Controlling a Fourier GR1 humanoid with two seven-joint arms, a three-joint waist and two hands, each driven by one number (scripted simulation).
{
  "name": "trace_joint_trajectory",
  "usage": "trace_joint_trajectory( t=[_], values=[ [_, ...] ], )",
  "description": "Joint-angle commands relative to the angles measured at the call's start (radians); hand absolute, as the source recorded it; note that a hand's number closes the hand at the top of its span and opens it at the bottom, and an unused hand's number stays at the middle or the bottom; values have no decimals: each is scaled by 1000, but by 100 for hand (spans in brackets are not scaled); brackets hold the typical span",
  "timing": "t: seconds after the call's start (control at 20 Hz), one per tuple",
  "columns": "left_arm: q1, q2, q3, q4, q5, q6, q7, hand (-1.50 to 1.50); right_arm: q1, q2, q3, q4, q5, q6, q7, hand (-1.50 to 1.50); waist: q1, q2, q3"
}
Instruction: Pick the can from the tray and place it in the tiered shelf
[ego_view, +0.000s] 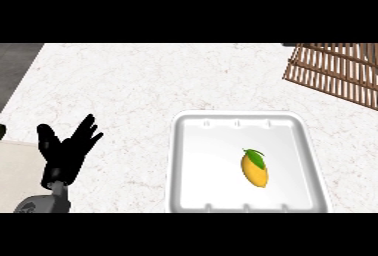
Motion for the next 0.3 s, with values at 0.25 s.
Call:
trace_joint_trajectory(
  t=[0.25],
  values=[
    [13,0,3,-5,-7,3,23,0,180,-182,-117,56,-116,223,-80,-150,-8,2,0]
  ],
)
